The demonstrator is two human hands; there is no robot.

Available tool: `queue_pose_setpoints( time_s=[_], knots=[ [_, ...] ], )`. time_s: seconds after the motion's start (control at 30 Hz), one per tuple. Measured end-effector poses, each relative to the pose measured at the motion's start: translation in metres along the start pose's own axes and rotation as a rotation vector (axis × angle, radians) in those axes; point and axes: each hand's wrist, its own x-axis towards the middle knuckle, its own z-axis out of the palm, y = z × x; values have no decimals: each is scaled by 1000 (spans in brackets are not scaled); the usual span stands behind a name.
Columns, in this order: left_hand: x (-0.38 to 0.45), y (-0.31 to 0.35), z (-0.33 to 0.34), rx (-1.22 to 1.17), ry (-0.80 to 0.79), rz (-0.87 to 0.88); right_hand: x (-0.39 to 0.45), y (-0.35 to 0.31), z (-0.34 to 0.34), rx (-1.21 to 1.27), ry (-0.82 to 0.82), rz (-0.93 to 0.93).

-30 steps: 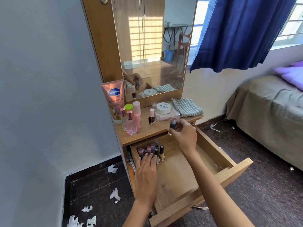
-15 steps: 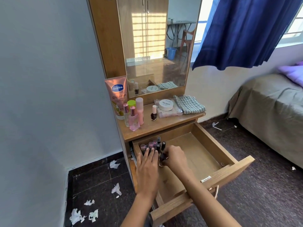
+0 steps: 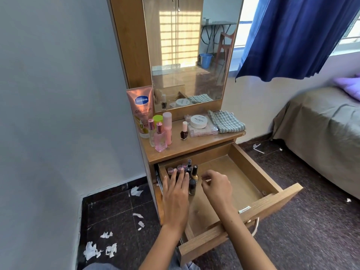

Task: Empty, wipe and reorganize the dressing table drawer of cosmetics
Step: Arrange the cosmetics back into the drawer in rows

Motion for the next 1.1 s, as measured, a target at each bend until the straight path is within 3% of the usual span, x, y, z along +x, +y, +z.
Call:
queue_pose_setpoints(
  time_s=[0.17, 0.37, 0.73, 1.1],
  knots=[
    [19, 8, -15, -49, 79, 54, 4, -2, -1, 168, 127, 10],
    [103, 27, -34, -17, 177, 114, 5, -1, -1, 219, 150, 38],
    [155, 21, -23, 194, -1, 108, 8, 2, 2, 234, 155, 32],
    [121, 24, -29, -120, 78, 411, 9, 2, -3, 362, 251, -56]
  ],
)
